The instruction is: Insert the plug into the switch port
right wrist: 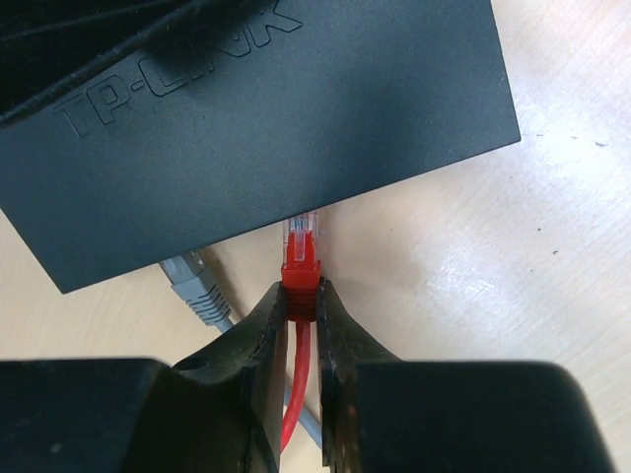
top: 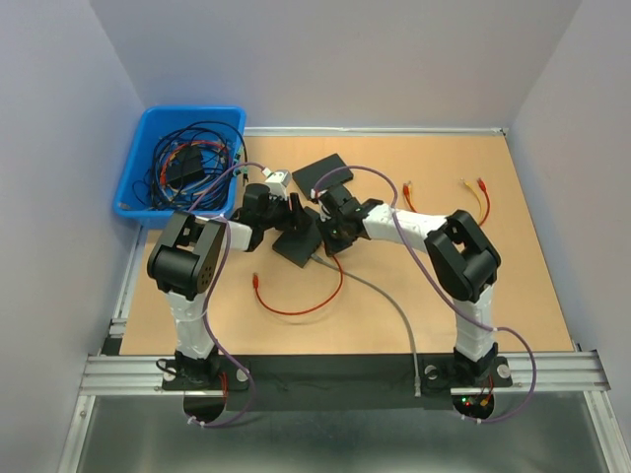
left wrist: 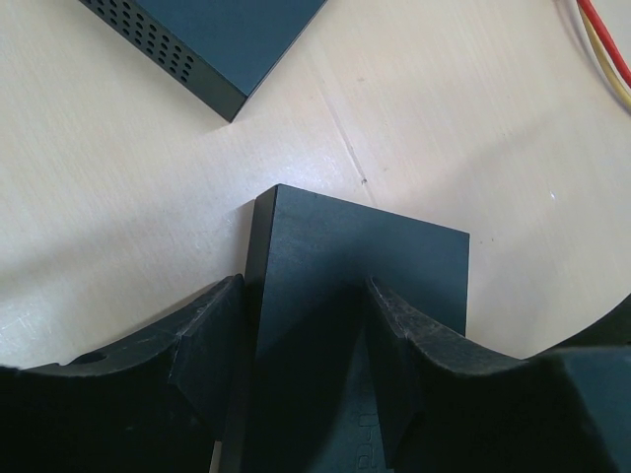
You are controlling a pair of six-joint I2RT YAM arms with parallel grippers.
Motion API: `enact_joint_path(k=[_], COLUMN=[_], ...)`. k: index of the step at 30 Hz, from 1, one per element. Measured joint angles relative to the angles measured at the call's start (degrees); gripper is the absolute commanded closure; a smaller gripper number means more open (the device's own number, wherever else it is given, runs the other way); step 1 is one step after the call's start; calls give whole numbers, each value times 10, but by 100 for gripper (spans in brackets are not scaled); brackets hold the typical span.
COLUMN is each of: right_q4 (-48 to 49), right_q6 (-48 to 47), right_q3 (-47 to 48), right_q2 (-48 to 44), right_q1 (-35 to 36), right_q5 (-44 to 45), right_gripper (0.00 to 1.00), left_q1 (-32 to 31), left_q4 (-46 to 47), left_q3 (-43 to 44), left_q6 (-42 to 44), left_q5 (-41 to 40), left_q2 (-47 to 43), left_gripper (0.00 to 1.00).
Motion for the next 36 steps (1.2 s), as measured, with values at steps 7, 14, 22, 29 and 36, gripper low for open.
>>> enact_joint_path(k=[7,14,22,29,36], right_q4=[-21,-34,-36,-36,-36], right_q6=[-2,-1,1,-18,-62], right_q3=[18,34,36,36,37], right_q2=[7,7,7,10,10], right_q1=[9,37,41,45,45], right_q5=[6,22,71,81,81], right_gripper=[99,100,100,100,100], left_q1=[0,0,0,0,-1], left_q4=[1,2,3,3,1], left_q3=[0,0,0,0,2], left_q6=[0,0,0,0,2], left_q5=[-3,-8,-10,-11,-11], left_q2=[0,0,0,0,0], left_gripper=[41,41,41,41,41])
